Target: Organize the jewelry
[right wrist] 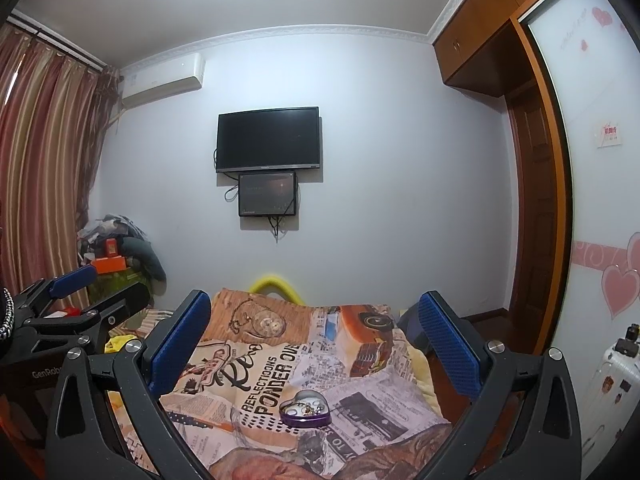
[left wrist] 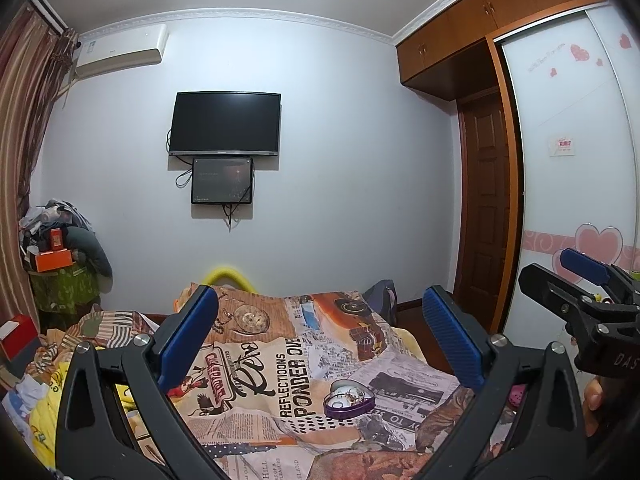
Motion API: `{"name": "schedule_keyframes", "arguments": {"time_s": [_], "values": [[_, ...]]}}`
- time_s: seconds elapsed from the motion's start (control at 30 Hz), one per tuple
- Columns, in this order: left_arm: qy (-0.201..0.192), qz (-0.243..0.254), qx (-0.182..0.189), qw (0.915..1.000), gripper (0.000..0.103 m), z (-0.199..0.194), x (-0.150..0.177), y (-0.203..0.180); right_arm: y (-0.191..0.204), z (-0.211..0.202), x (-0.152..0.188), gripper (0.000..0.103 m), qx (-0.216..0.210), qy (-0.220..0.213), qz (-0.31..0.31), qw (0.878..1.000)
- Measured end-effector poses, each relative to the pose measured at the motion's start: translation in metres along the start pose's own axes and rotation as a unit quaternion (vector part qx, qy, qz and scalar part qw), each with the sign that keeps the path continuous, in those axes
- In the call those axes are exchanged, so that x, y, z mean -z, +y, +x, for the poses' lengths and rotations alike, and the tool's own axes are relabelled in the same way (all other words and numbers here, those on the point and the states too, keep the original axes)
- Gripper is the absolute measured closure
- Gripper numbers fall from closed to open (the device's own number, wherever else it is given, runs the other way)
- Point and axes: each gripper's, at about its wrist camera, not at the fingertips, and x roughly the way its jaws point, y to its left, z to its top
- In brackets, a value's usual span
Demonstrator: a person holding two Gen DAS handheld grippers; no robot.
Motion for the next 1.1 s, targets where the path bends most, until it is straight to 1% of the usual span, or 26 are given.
{"name": "schedule_keyframes", "arguments": {"time_s": [0.67,1.1], "values": [[0.009,-0.008,0.001,0.9999,0.000,0.0035,0.0005,0.0015,-0.0025,-0.0005,-0.0006,0.000,-0.002,0.011,0.003,1.000],[0.013,-0.005,0.008,0.9999,0.000,0.0021,0.0007,0.0004,-0.0028,0.0017,-0.0024,0.000,-0.005,0.014,0.005,1.000]]}}
